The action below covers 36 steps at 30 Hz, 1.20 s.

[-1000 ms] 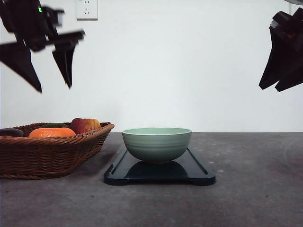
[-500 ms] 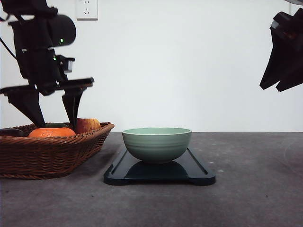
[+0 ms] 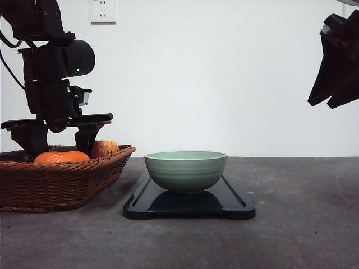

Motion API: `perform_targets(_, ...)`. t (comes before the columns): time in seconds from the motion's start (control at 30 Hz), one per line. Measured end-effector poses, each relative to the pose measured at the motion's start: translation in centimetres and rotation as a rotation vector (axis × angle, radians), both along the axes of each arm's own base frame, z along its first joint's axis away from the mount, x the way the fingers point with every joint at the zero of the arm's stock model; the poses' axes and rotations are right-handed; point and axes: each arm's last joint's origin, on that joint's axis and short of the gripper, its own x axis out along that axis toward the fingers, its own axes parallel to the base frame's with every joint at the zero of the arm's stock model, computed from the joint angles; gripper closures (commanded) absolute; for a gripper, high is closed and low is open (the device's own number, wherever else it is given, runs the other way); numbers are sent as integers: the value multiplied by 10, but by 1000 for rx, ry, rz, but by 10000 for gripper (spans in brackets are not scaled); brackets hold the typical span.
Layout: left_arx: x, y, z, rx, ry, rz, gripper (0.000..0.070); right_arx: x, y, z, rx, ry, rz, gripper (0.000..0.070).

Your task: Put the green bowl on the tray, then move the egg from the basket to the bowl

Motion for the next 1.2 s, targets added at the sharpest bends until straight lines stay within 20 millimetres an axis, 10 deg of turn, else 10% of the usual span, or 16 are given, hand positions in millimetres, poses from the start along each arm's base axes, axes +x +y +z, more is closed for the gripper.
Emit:
perform_targets(0.67,2,-1,-7,4,15,0,273,0,0,0,0,0,0,441)
perform_targets(0.87,2,0,-7,5,16,0,432,0,0,0,0,0,0,441)
perform_targets(1.2,1,0,-7,8,27,1,436,0,0,0,0,0,0,441)
